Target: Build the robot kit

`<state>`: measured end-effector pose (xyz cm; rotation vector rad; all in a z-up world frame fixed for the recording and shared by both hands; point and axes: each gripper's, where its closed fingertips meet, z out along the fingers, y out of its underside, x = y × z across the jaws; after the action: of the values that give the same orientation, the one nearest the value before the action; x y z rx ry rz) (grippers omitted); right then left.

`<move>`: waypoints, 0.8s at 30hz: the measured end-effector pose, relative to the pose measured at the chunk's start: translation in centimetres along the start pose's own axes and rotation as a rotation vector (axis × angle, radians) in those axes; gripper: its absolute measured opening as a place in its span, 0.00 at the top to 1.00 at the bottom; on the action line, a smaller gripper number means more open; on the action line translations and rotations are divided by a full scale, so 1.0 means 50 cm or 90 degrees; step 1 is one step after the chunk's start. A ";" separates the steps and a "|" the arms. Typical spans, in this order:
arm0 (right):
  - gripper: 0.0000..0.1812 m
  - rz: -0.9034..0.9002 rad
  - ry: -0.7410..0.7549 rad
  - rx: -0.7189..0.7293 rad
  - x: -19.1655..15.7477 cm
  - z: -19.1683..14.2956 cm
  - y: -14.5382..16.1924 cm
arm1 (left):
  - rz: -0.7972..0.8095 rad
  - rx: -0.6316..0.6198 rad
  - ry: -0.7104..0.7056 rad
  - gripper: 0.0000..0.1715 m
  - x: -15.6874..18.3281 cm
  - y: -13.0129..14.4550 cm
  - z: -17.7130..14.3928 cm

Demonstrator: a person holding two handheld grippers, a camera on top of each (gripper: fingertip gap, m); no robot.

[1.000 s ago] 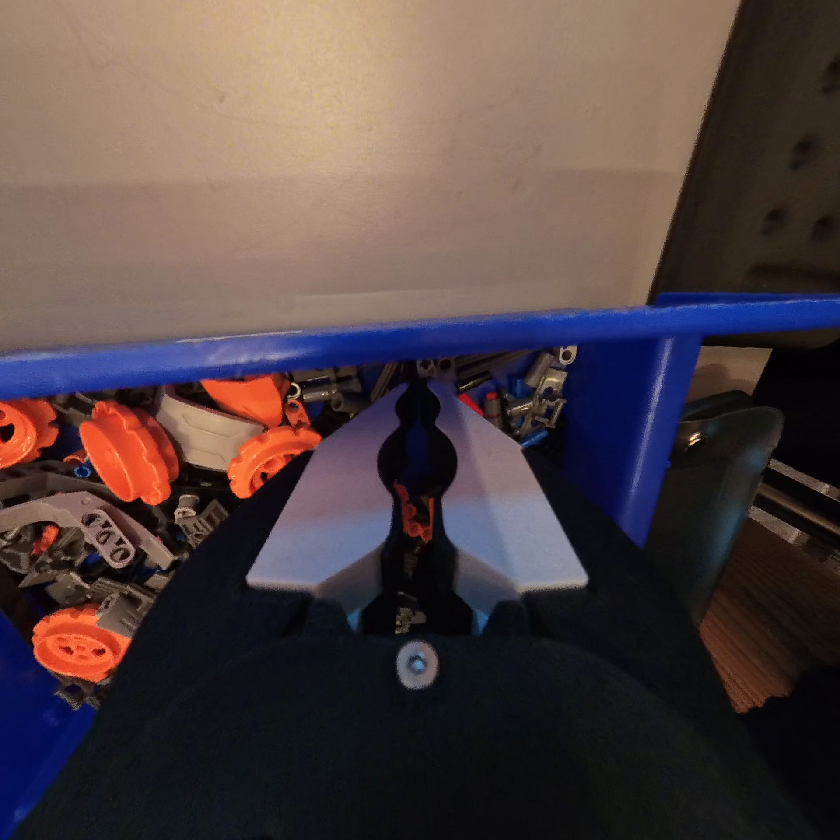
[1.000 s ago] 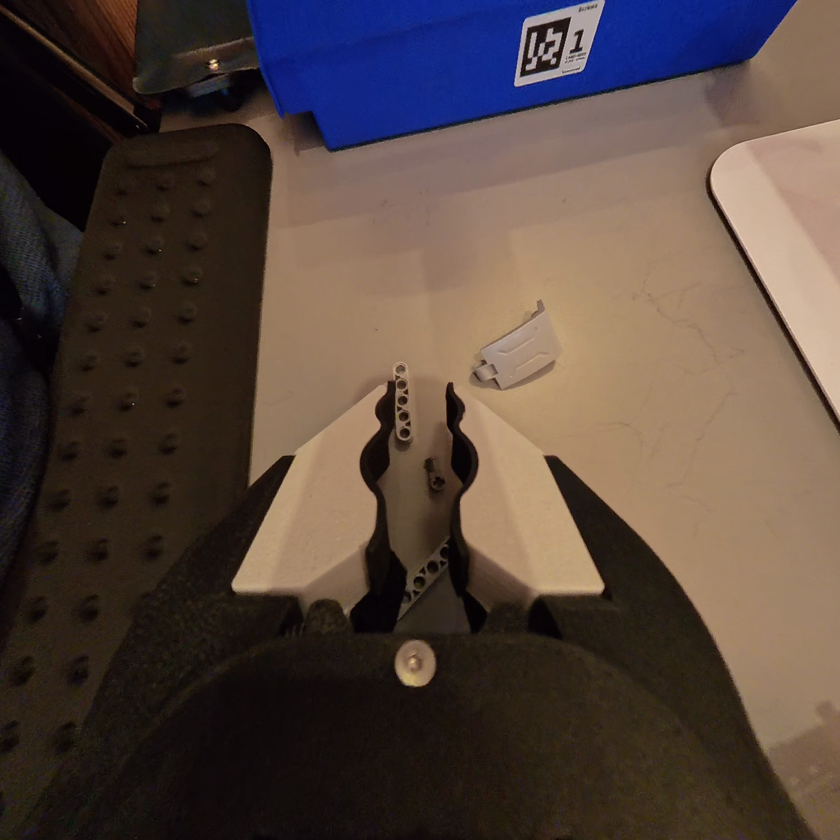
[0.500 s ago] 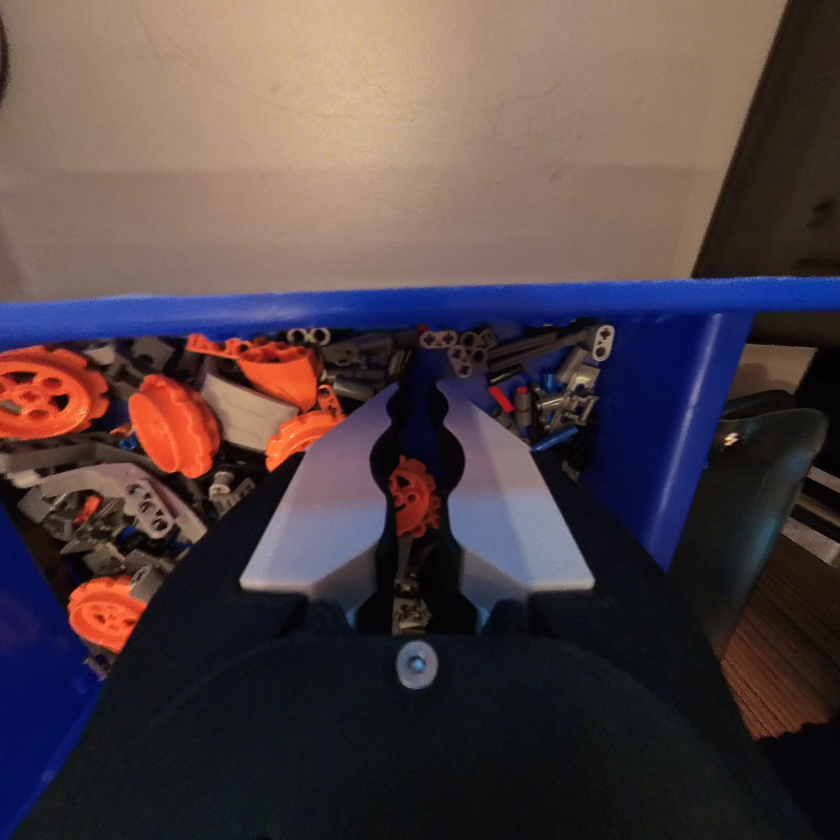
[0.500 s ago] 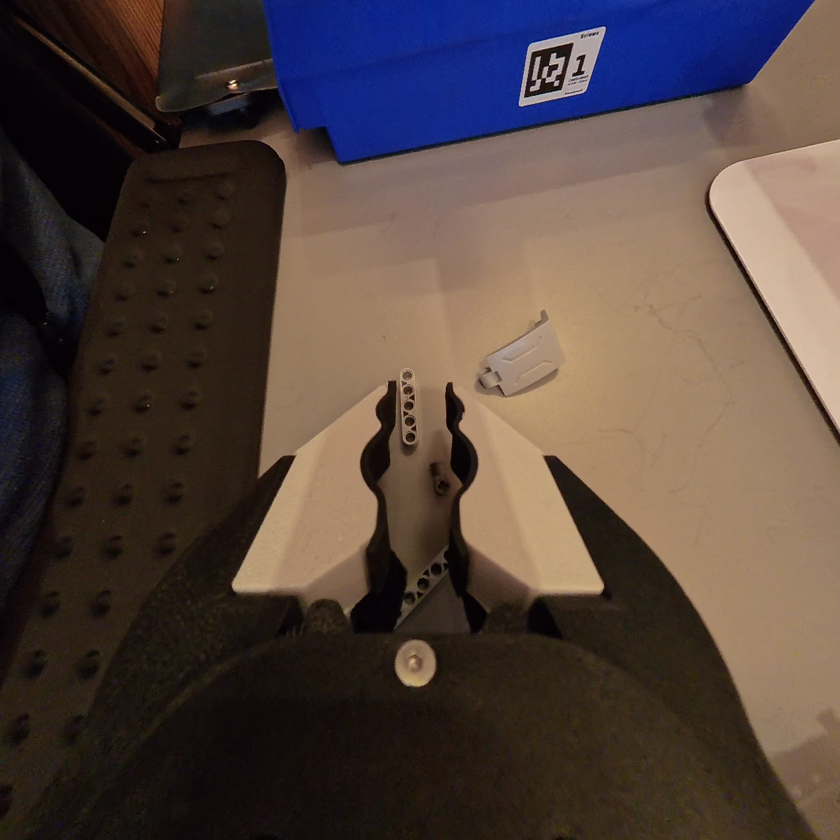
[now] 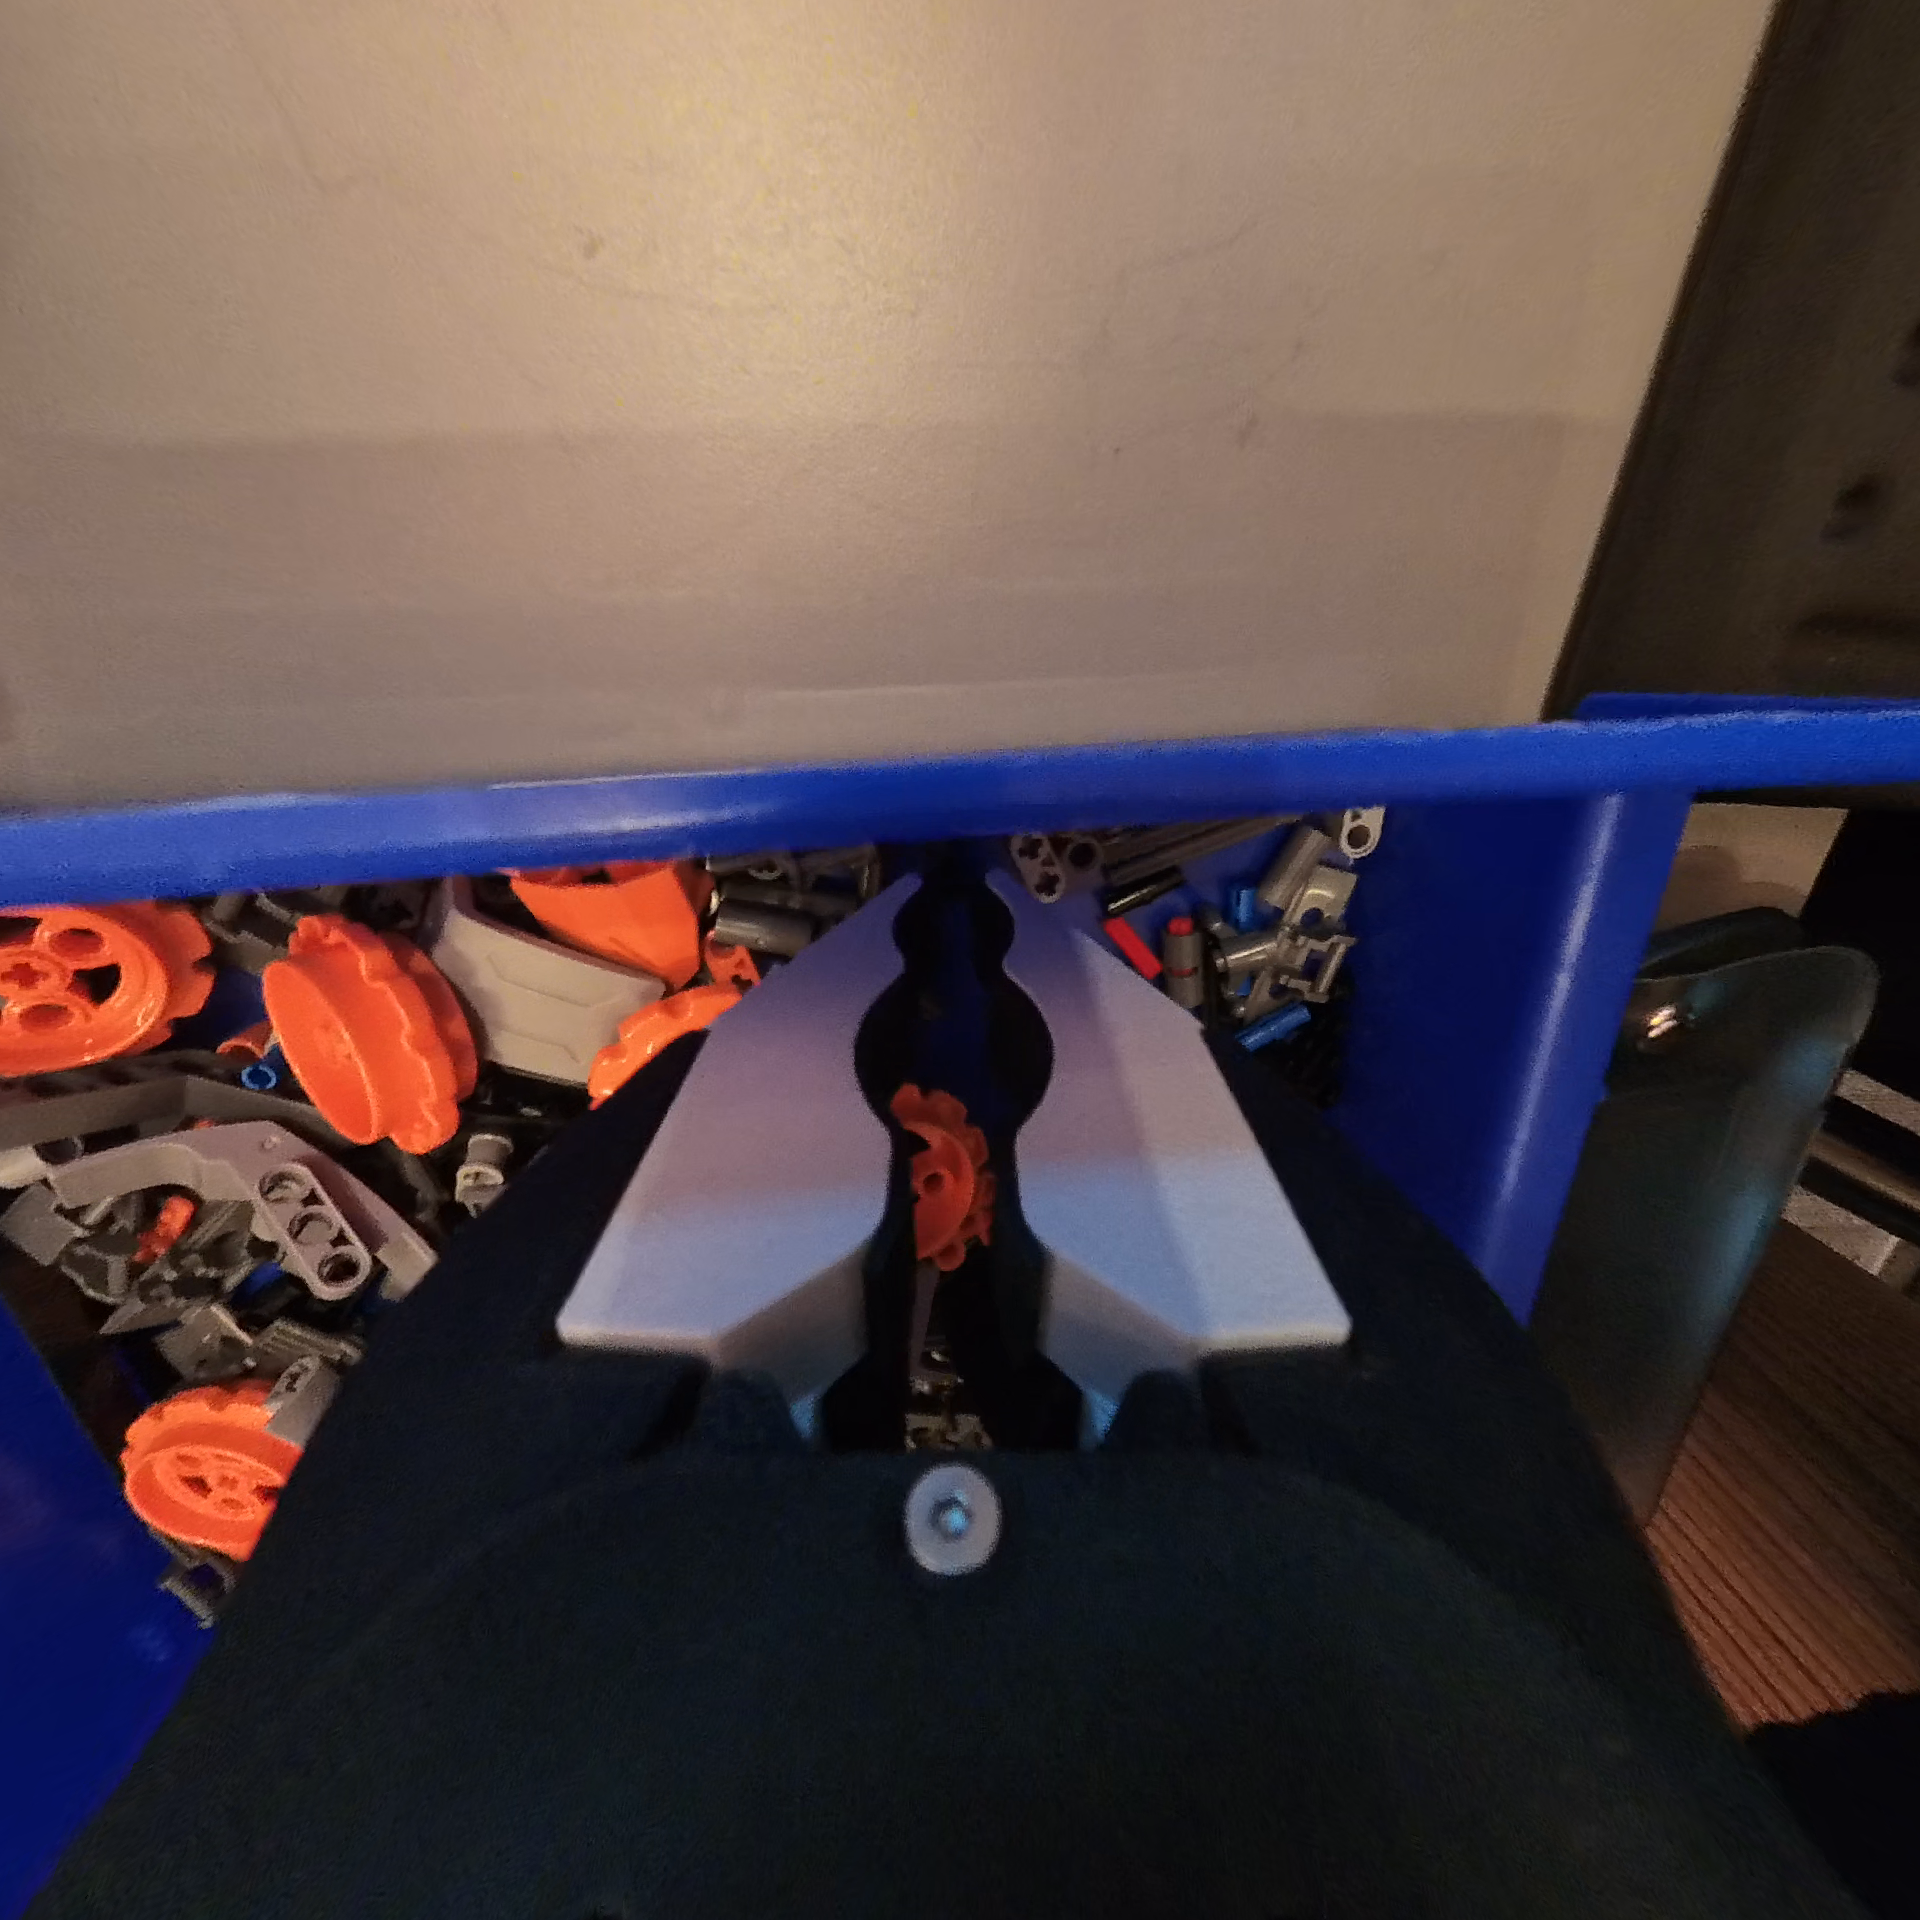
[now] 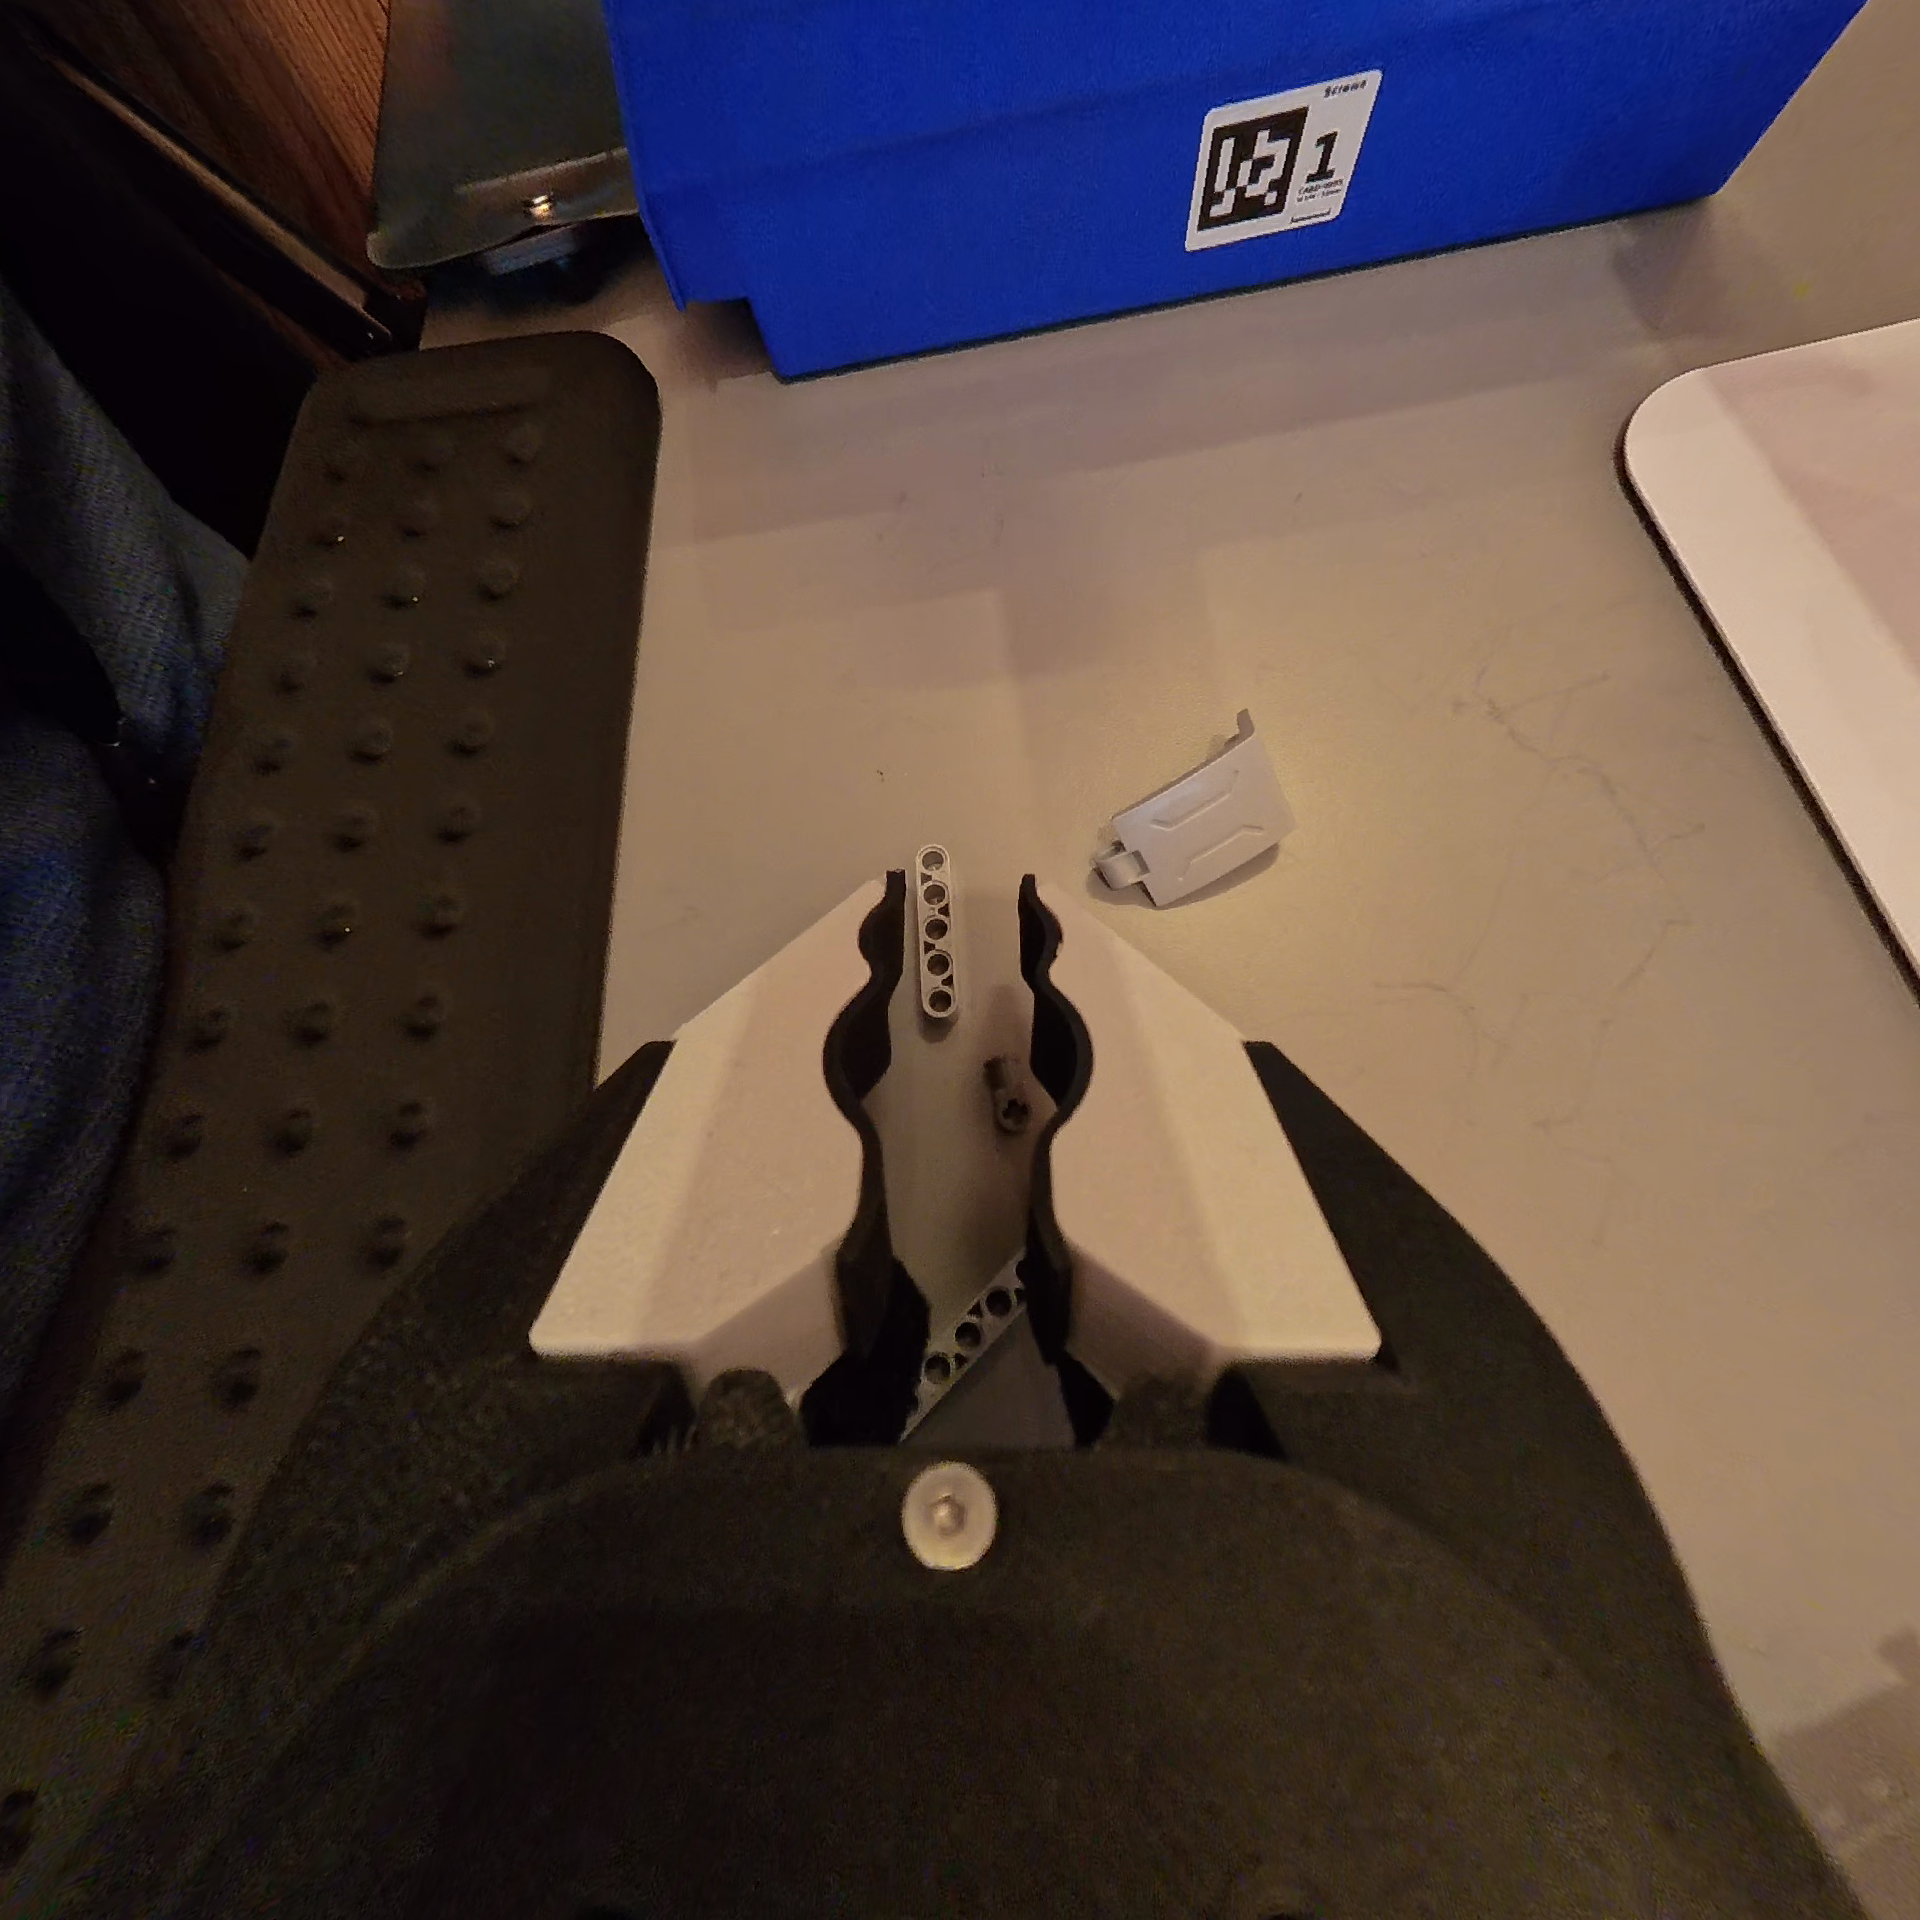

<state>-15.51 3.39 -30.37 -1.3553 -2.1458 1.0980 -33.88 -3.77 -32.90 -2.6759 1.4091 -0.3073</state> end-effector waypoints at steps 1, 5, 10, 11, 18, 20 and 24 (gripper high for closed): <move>0.89 -0.001 0.001 0.001 0.000 -0.001 -0.001 | -0.007 -0.005 0.007 0.99 0.001 0.003 -0.001; 0.89 -0.004 0.004 0.013 0.000 -0.005 -0.010 | -0.018 0.016 0.018 0.99 0.003 0.009 -0.024; 0.87 -0.017 0.029 0.086 -0.001 -0.023 -0.076 | -0.032 0.105 -0.007 0.99 0.005 -0.014 -0.114; 0.88 -0.018 0.035 0.110 -0.003 -0.027 -0.099 | -0.027 0.129 -0.018 0.99 0.008 -0.025 -0.139; 0.87 0.025 0.017 0.257 -0.018 -0.024 -0.268 | 0.048 0.244 -0.127 0.99 0.059 -0.141 -0.252; 0.87 0.038 0.001 0.276 -0.021 -0.014 -0.298 | 0.076 0.247 -0.153 0.99 0.079 -0.175 -0.254; 0.89 0.031 0.001 0.271 -0.023 0.009 -0.317 | 0.097 0.252 -0.160 0.99 0.102 -0.222 -0.237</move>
<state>-24.60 -1.50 -18.28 -1.2080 -1.7481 1.4691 -24.80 -1.62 -18.64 -2.1925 1.3070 -0.2010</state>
